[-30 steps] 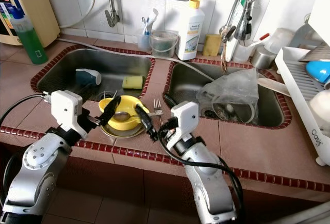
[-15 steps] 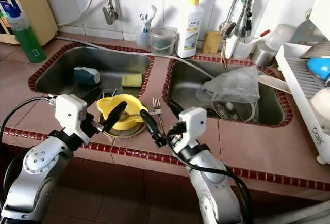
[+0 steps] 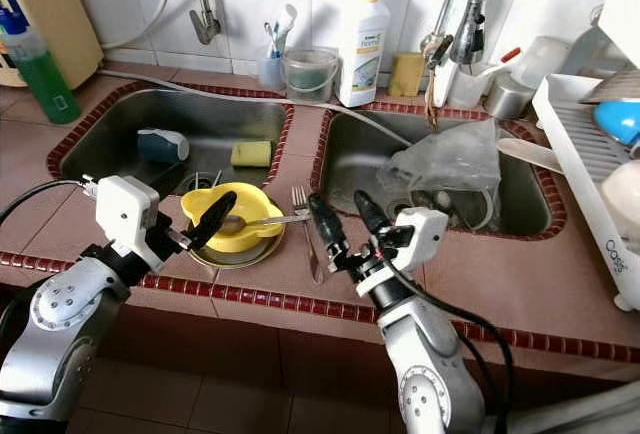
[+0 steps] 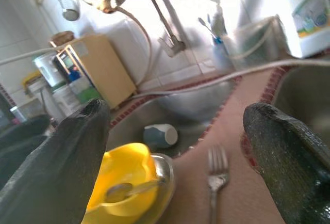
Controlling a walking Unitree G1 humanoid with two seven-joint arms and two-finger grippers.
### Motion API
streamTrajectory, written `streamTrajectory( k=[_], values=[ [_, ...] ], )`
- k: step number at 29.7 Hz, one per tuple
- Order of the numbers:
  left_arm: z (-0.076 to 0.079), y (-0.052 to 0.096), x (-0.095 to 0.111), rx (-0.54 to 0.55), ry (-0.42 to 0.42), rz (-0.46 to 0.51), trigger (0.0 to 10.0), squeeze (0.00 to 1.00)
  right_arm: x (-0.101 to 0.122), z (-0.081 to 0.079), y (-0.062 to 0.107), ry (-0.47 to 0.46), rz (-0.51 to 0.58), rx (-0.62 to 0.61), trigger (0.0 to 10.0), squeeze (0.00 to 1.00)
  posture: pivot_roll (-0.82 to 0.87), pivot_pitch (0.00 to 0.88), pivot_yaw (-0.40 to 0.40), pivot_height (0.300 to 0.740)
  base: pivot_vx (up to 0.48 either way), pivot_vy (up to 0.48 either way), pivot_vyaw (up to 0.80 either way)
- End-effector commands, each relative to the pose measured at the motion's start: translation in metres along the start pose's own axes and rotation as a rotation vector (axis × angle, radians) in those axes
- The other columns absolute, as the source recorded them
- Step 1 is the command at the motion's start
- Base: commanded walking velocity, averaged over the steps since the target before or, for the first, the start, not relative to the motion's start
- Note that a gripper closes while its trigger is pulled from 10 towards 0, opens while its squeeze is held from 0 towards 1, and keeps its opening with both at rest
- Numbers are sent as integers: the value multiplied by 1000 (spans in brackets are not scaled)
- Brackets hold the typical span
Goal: Kitchen organization
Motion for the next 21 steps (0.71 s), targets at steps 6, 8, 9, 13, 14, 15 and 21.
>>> streamTrajectory(
  k=[6, 8, 9, 13, 14, 15, 21],
  values=[
    [1, -1, 6, -6, -11, 11, 10000, 0, -10, 6, -10, -19, -58, 17, 10000, 0, -62, 86, -4, 740, 0, 0, 0],
    [2, -1, 6, -4, -10, 14, 10000, 0, -12, 6, -14, -25, -71, 26, 10000, 0, -61, 86, -7, 740, 0, 0, 0],
    [2, -1, 6, -4, -10, 14, 10000, 0, -12, 6, -14, -25, -71, 26, 10000, 0, -61, 86, -7, 740, 0, 0, 0],
    [4, 0, 7, -1, -5, 18, 10000, 0, -19, 0, -23, -49, -98, 94, 10000, 0, -53, 85, -16, 740, 0, 0, 0],
    [4, 0, 7, -1, -5, 19, 10000, 0, -20, -1, -24, -51, -104, 106, 10000, 0, -52, 87, -18, 740, 0, 0, 0],
    [4, 0, 7, -1, -5, 19, 10000, 0, -20, -1, -24, -51, -104, 106, 10000, 0, -52, 87, -18, 740, 0, 0, 0],
    [9, 4, 4, -24, -5, 3, 10000, 0, -27, -9, -27, -106, -125, 171, 10000, 0, -43, 91, -33, 740, 0, 0, 0]
  ],
)
Point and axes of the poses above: a point about 5 cm out from each wrist's last joint towards the gripper, its own y axis pointing back from the gripper into the wrist, its own x axis along the axis of the wrist's last joint, z = x × y, the point moved 1 cm from there along -y, pointing out of the wrist towards the gripper, and after that the axes turned 9 degrees about y, right-handed, at the moved point
